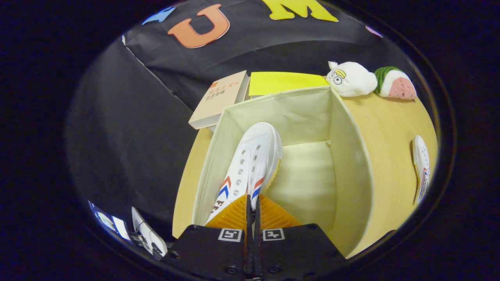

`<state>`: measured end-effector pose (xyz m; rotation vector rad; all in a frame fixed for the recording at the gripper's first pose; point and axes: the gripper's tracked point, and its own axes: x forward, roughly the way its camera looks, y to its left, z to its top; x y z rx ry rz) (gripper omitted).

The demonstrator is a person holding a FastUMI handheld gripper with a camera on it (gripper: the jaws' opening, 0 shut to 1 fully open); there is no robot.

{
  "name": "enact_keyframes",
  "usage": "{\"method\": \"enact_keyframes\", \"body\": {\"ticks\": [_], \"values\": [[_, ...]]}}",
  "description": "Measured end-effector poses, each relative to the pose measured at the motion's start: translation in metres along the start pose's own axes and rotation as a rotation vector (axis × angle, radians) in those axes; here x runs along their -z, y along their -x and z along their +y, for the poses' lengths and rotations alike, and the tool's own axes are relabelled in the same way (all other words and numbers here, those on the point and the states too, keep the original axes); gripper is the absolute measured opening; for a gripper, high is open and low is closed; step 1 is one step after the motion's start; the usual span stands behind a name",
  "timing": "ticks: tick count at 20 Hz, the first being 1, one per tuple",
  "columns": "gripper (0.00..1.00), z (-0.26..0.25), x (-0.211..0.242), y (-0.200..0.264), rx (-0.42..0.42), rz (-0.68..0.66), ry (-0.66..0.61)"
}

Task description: Open the storage box then place both shoes into the box .Put the left shoe in first, then the right shoe, with the right side of both shoes facing outward in a uniform manner.

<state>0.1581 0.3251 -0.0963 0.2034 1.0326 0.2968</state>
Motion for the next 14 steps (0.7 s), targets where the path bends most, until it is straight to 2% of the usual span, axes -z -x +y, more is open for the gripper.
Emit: {"method": "enact_keyframes", "body": {"ticks": [3, 6, 7, 8, 9, 11, 14], "values": [[0.06, -0.002, 0.002, -0.008, 0.002, 0.029, -0.013], [0.12, 0.009, -0.005, -0.008, -0.077, 0.024, -0.008], [0.09, 0.012, -0.007, -0.005, -0.095, 0.018, -0.003], [0.2, 0.022, -0.006, 0.006, -0.135, 0.021, -0.004], [0.29, 0.024, -0.004, 0.012, -0.139, 0.035, 0.013], [0.49, 0.017, -0.001, 0.022, -0.107, 0.051, 0.042], [0.96, -0.006, 0.0, 0.037, -0.009, 0.067, 0.044]]}}
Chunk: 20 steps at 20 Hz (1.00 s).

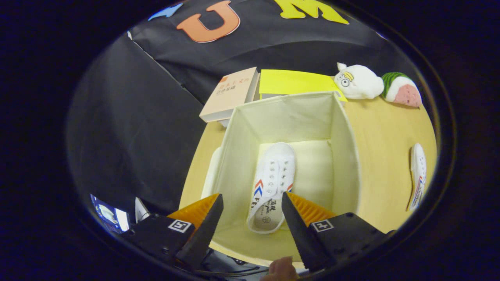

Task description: Open the storage box then place both shoes into the box .Put the left shoe in first, then the right shoe, with the right side of both shoes facing outward in a uniform manner.

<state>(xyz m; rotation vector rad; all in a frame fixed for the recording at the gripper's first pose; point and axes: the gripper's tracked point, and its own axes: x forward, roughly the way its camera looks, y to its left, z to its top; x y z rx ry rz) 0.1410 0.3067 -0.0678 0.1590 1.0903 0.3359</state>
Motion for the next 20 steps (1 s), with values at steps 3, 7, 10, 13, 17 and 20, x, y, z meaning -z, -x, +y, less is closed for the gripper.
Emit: {"method": "enact_keyframes", "body": {"ticks": [3, 7, 10, 13, 17, 20], "values": [[0.95, -0.026, -0.005, 0.022, 0.069, -0.014, 0.026], [0.95, -0.042, 0.011, 0.066, -0.022, 0.071, 0.027], [0.95, -0.093, -0.003, 0.087, 0.022, 0.028, 0.049], [0.95, -0.143, -0.002, 0.099, 0.059, 0.027, 0.008], [0.95, -0.214, 0.002, 0.107, 0.091, 0.052, -0.068], [0.95, -0.265, 0.006, 0.106, 0.117, 0.069, -0.12]]}}
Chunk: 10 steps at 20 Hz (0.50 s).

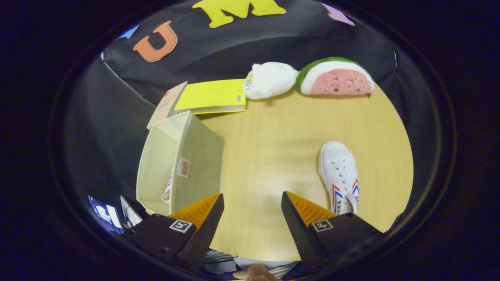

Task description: Open the storage box then place both shoes into the box .Put the left shoe in first, then the right shoe, with the right side of both shoes facing outward in a uniform manner.

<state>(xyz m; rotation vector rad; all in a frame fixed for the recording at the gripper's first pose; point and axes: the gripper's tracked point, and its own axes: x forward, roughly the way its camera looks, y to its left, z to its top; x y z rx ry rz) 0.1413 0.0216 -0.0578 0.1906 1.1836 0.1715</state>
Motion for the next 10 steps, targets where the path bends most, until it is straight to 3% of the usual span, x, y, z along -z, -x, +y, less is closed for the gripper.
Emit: {"method": "enact_keyframes", "body": {"ticks": [3, 10], "values": [[0.95, -0.049, 0.01, -0.001, 0.022, 0.031, -0.023], [0.94, -0.176, 0.019, -0.007, 0.262, 0.015, 0.018]]}}
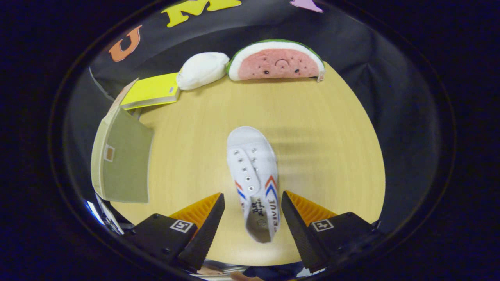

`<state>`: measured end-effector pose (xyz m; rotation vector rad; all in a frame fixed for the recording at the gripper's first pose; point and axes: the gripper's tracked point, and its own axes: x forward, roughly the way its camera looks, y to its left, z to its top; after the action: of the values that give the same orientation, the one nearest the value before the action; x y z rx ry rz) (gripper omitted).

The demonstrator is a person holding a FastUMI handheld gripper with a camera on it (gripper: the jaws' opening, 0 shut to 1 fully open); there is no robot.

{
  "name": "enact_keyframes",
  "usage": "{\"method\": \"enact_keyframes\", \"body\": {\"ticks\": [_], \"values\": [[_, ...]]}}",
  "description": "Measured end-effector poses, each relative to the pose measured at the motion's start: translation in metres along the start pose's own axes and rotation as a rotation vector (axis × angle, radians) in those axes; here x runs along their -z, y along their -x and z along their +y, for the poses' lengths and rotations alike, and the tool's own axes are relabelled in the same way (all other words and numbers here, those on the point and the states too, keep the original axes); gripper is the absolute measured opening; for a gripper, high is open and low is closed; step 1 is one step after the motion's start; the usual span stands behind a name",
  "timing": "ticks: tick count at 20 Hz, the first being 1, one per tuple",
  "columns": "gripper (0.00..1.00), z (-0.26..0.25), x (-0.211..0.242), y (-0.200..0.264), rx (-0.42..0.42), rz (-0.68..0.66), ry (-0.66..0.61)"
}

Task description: Open the storage box then place both shoes into the box .Put the left shoe in first, then the right shoe, with the right side of both shoes facing outward in a uniform manner.

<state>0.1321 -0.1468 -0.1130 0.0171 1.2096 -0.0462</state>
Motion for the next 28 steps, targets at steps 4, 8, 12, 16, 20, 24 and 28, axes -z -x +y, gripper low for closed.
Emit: {"method": "enact_keyframes", "body": {"ticks": [4, 8, 12, 16, 20, 24, 28], "values": [[0.94, -0.023, 0.016, -0.023, 0.083, 0.06, 0.111], [0.94, -0.031, 0.012, -0.042, 0.149, 0.087, 0.133], [0.71, -0.016, 0.012, -0.05, 0.073, 0.092, 0.119], [0.31, -0.009, 0.013, -0.05, 0.015, 0.074, 0.094], [0.06, -0.006, 0.015, -0.05, -0.125, 0.065, -0.094], [0.06, 0.005, 0.019, -0.038, -0.218, 0.063, -0.179], [0.06, 0.016, 0.022, -0.005, -0.228, 0.007, -0.184]]}}
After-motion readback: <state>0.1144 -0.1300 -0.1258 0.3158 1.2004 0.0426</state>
